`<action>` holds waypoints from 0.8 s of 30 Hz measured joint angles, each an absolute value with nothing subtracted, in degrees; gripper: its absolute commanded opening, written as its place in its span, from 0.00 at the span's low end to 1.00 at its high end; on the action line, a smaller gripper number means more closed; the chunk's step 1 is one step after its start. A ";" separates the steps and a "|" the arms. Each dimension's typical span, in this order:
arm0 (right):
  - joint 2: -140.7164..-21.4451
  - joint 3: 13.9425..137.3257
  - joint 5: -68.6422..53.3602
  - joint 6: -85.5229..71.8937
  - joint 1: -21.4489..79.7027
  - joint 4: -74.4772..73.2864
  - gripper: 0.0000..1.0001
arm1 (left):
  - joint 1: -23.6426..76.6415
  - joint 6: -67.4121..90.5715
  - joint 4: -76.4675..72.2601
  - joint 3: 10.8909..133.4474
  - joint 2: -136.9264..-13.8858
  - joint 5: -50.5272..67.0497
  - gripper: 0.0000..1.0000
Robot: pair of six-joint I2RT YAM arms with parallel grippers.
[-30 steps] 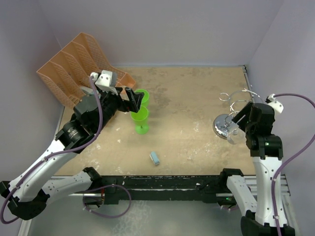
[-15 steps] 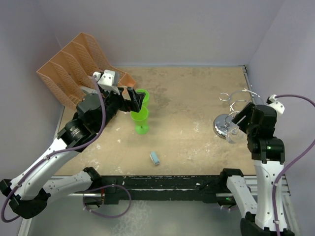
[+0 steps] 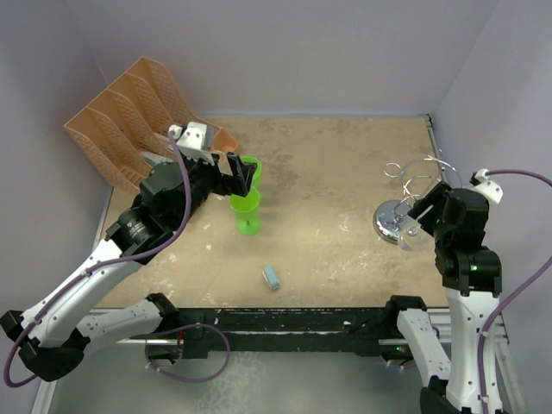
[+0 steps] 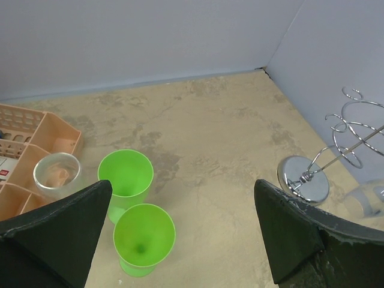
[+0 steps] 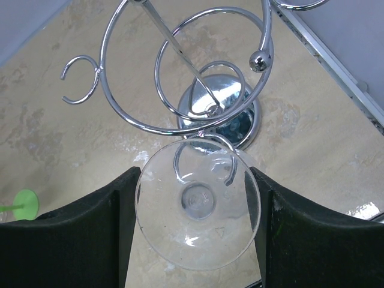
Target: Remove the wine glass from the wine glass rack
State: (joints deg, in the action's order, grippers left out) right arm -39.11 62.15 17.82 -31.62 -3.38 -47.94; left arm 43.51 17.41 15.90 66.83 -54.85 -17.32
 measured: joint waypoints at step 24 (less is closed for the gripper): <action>-33.80 62.11 12.21 -30.83 -3.38 -48.97 0.24 | 43.46 28.42 12.53 68.38 -61.80 -3.09 1.00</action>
